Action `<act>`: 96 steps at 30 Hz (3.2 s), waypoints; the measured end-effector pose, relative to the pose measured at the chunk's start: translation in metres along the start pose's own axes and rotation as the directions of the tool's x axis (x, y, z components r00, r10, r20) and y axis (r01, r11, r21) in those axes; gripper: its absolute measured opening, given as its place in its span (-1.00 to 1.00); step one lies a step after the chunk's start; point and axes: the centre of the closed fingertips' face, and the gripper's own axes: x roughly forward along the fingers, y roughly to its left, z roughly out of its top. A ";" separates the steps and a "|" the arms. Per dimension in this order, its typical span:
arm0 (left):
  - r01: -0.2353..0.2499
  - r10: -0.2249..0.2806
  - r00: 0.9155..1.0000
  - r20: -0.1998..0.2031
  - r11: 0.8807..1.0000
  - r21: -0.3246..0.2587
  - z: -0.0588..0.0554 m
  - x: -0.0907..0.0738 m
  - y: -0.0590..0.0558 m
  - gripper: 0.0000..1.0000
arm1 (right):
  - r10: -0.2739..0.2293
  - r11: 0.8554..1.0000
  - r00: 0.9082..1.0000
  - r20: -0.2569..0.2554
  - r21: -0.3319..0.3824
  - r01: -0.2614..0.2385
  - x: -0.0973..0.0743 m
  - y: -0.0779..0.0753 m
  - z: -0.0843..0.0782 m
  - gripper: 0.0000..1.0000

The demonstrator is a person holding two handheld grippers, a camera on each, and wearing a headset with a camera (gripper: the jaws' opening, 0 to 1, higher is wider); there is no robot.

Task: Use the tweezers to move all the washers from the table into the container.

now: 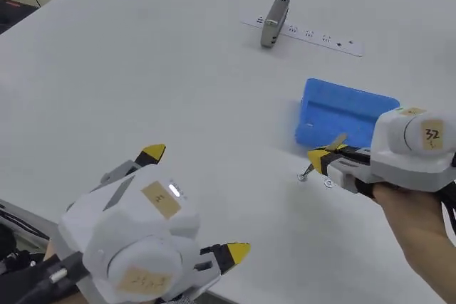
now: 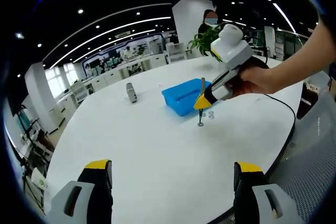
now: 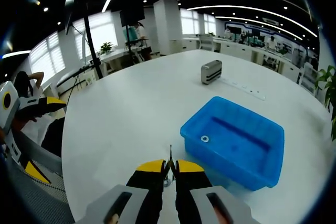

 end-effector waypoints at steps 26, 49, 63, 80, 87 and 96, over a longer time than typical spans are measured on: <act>-0.012 0.012 1.000 0.001 1.000 0.003 0.000 -0.001 0.002 0.96 | 0.011 0.998 0.999 -0.031 -0.063 -0.013 -0.004 0.004 -0.005 -0.94; -0.003 0.003 1.000 -0.003 1.000 0.009 -0.001 -0.001 0.000 0.97 | 0.003 0.997 0.996 -0.091 -0.083 -0.010 -0.012 0.004 -0.001 -0.98; -0.013 0.012 1.000 0.010 1.000 0.029 0.002 -0.002 0.000 0.97 | 0.002 0.994 0.998 -0.063 -0.107 -0.009 -0.033 0.002 0.024 -0.98; -0.003 0.003 1.000 -0.003 0.999 0.040 0.000 -0.001 -0.002 0.97 | -0.011 0.989 0.998 -0.061 -0.145 0.002 -0.044 -0.011 0.047 -0.98; 0.004 -0.004 1.000 -0.007 0.999 0.036 -0.001 -0.001 -0.003 0.97 | -0.015 0.989 0.998 -0.060 -0.147 0.006 -0.042 -0.014 0.053 -0.98; 0.010 -0.009 1.000 -0.024 0.999 0.037 -0.004 0.000 -0.004 0.97 | -0.025 0.989 0.999 -0.049 -0.149 0.017 -0.036 -0.024 0.063 -0.98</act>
